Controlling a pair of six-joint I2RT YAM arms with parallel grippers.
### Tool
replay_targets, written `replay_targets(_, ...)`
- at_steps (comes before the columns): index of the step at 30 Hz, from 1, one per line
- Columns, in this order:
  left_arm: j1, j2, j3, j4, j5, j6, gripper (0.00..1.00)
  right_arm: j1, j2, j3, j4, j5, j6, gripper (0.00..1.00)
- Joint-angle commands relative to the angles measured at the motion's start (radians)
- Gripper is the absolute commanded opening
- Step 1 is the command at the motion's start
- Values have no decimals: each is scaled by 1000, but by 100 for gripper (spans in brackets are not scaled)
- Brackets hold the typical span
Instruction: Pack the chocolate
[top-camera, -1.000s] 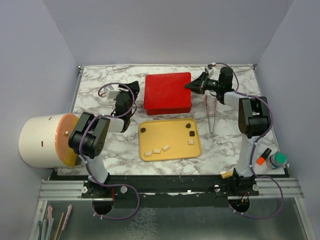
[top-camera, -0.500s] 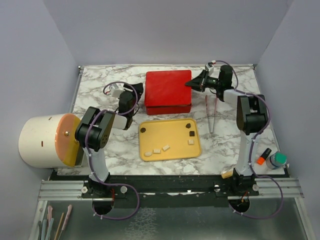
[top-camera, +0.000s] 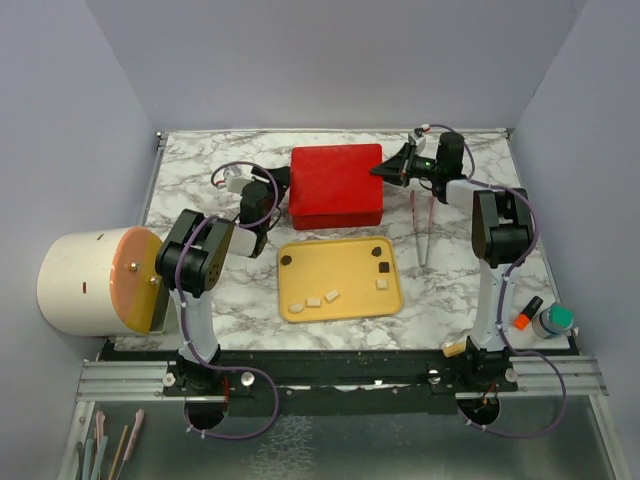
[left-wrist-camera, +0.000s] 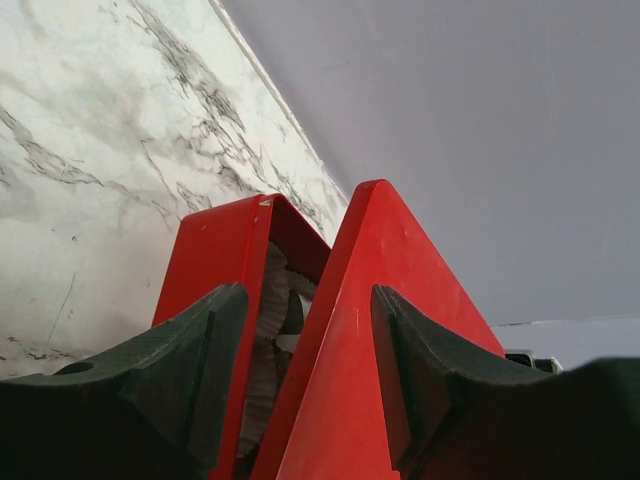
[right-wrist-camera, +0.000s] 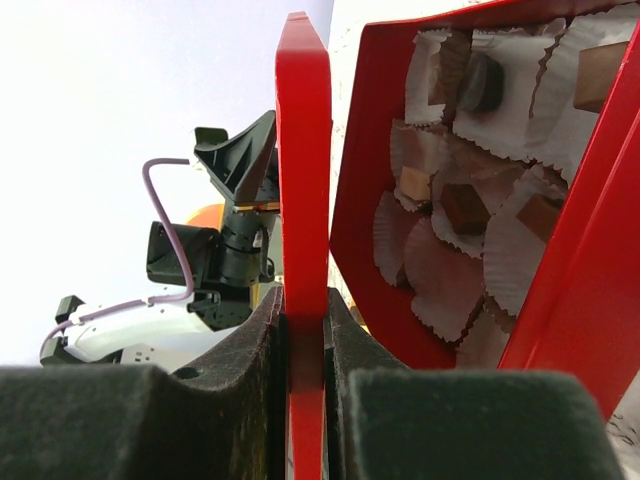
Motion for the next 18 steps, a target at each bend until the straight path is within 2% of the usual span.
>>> replay_targets(1, 4, 20, 21, 30, 34, 0, 59, -7, 12, -3, 32, -47, 12, 1)
replay_targets(18, -27, 14, 21, 38, 57, -5, 57, -21, 36, -6, 3, -47, -19, 1)
